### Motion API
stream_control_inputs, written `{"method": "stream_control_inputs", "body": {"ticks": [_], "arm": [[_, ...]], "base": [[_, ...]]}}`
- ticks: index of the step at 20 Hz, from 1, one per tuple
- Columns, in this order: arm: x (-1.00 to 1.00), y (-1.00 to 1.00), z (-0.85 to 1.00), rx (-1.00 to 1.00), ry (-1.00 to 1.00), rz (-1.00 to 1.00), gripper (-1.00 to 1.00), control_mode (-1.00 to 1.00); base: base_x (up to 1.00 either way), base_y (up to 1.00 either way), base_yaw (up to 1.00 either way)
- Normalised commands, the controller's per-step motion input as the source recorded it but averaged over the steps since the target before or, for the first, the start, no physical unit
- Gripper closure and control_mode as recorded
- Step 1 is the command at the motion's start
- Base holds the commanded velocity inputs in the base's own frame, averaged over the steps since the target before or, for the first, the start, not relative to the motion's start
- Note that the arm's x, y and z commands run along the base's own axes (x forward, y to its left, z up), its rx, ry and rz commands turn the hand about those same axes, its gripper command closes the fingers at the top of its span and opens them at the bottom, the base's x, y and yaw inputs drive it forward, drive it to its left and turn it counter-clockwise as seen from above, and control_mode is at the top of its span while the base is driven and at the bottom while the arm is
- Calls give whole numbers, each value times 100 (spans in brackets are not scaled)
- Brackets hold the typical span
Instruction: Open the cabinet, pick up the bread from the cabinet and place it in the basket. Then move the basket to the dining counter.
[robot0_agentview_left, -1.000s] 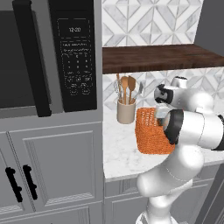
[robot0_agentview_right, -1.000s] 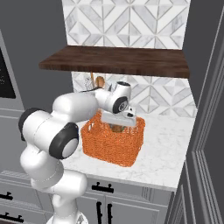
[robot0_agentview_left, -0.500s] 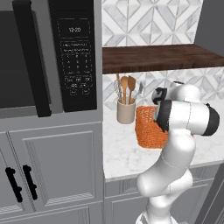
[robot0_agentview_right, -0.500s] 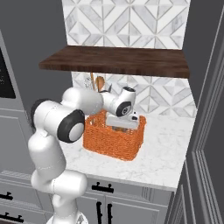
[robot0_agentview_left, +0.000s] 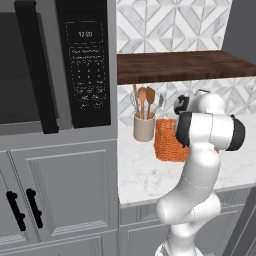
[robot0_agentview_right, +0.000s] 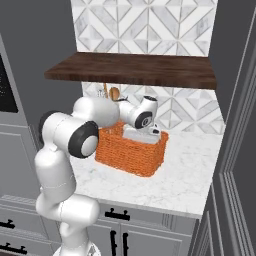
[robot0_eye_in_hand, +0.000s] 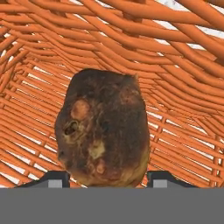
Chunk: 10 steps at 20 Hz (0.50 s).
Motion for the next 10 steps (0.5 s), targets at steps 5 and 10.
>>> {"method": "stream_control_inputs", "body": {"ticks": [5,10], "arm": [[-25,0,35,0,0,0,-100,-100],[-39,0,58,0,0,0,-100,-100]], "base": [[0,0,0],[0,0,0]]}}
